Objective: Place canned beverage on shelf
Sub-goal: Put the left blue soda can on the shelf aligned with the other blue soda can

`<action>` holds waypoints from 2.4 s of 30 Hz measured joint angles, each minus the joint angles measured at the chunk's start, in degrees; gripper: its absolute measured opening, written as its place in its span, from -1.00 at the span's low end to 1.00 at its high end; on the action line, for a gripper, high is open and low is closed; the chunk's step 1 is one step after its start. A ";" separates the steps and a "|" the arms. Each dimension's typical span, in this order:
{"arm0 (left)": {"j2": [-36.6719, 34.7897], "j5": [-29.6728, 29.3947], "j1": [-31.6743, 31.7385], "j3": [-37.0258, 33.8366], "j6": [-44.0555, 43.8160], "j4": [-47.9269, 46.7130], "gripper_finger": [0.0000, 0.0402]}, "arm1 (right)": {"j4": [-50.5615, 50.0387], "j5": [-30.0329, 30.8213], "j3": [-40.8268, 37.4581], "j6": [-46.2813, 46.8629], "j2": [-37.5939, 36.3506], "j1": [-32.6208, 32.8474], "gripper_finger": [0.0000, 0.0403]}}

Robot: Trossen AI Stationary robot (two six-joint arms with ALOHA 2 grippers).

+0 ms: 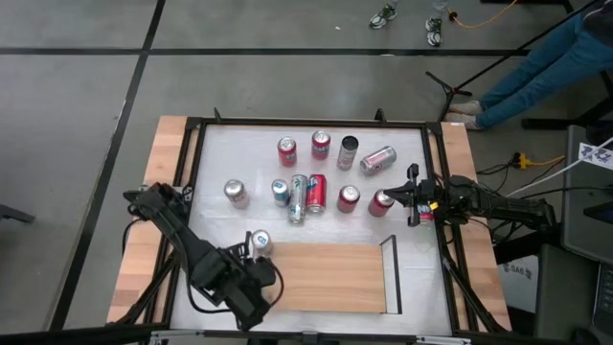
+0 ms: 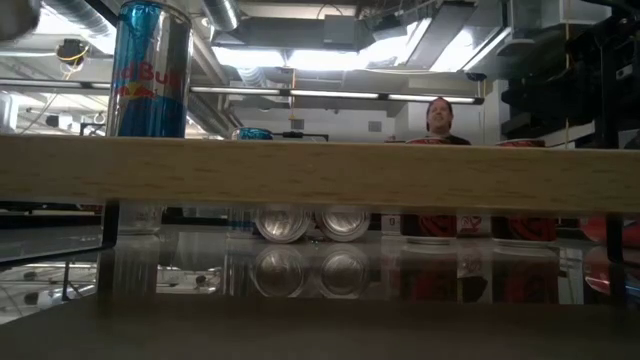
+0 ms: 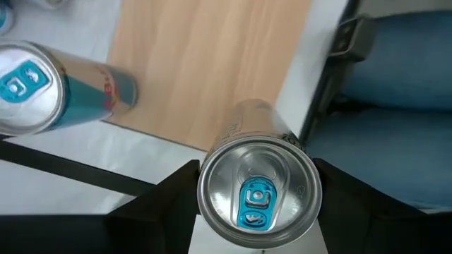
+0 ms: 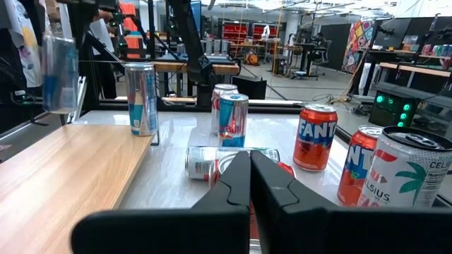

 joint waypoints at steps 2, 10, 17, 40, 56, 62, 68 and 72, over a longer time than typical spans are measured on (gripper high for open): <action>0.79 0.06 -0.13 0.00 0.69 -0.22 0.07 | -0.02 0.00 0.00 0.00 0.00 0.00 -1.00; 2.97 -0.90 -0.74 0.00 3.04 -0.08 0.08 | -0.17 0.00 0.00 0.00 0.00 -0.02 -1.00; 3.31 -1.71 -0.85 0.00 4.54 -0.08 0.08 | -0.20 0.00 0.00 0.00 0.00 -0.02 -1.00; 3.31 0.01 -0.82 -4.55 6.00 1.67 0.16 | -0.28 0.00 0.01 0.00 0.00 -0.01 -1.00; 3.31 0.44 -0.84 -4.59 5.94 1.71 0.32 | -0.28 0.00 0.00 0.00 0.00 -0.01 -1.00; 3.31 0.40 -0.85 -4.61 5.85 1.74 0.32 | -0.28 -0.01 0.01 0.00 0.00 -0.01 -1.00; 3.31 0.25 -0.85 -4.61 5.83 1.99 0.32 | -0.28 -0.01 0.01 0.00 0.00 -0.01 -1.00; 3.31 0.20 -0.85 -4.61 5.57 2.53 0.32 | -0.29 -0.02 0.00 0.00 0.00 -0.01 -1.00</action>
